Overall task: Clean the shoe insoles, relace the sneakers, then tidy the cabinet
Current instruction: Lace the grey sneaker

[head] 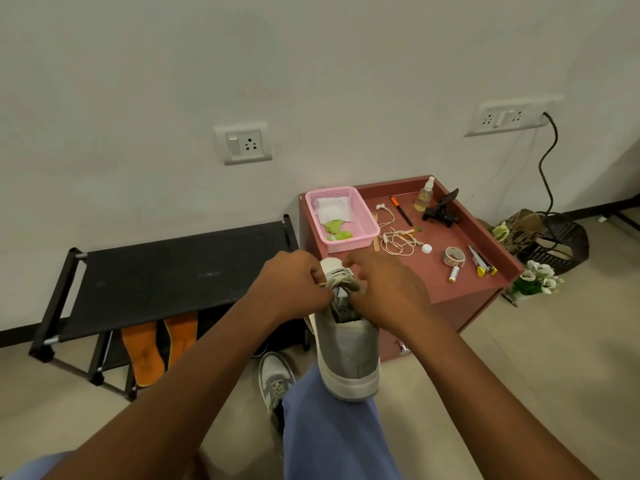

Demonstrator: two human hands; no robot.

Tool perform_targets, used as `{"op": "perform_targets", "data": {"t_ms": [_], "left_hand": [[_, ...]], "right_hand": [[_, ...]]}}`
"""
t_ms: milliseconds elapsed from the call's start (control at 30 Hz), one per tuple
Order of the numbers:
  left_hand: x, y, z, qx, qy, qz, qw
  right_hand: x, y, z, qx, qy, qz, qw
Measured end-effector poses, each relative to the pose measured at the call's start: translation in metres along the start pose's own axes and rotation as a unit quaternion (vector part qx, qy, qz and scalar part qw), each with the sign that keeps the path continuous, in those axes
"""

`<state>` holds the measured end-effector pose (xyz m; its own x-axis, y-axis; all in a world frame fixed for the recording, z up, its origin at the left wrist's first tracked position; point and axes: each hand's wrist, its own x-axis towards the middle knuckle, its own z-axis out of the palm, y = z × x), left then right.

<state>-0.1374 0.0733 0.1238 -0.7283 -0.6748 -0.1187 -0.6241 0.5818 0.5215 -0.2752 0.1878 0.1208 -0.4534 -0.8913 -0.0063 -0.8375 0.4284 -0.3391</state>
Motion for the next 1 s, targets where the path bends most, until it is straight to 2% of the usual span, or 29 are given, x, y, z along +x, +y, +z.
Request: {"op": "perform_targets", "data": {"t_ms": [67, 200, 333, 467, 567, 700, 833, 1000], "left_hand": [[0.001, -0.001, 0.002, 0.0, 0.001, 0.006, 1.0], [0.002, -0.006, 0.004, -0.015, 0.002, 0.016, 1.0], [-0.002, -0.007, 0.001, -0.032, 0.022, 0.023, 0.999], [-0.004, -0.007, 0.002, -0.037, 0.044, 0.029, 0.998], [-0.005, -0.009, 0.001, -0.033, 0.053, 0.024, 0.998], [-0.004, -0.009, -0.002, -0.014, 0.063, 0.006, 0.998], [-0.003, -0.006, -0.001, 0.002, 0.07, -0.008, 0.998], [-0.002, -0.004, 0.0, 0.023, 0.074, -0.009, 0.997]], "right_hand": [[0.003, -0.008, 0.001, -0.006, 0.008, -0.024, 1.0], [0.01, -0.011, 0.007, -0.026, 0.055, -0.014, 0.998], [0.013, 0.001, 0.02, 0.104, 0.085, 0.033, 0.99], [0.013, 0.008, 0.03, 0.252, 0.09, 0.073, 0.961], [0.012, 0.008, 0.022, 0.376, 0.095, 0.115, 0.915], [0.011, 0.007, 0.005, 0.537, 0.099, 0.15, 0.825], [0.014, 0.015, -0.002, 0.586, 0.129, 0.176, 0.78], [0.013, 0.031, -0.006, 0.631, 0.191, 0.255, 0.707]]}}
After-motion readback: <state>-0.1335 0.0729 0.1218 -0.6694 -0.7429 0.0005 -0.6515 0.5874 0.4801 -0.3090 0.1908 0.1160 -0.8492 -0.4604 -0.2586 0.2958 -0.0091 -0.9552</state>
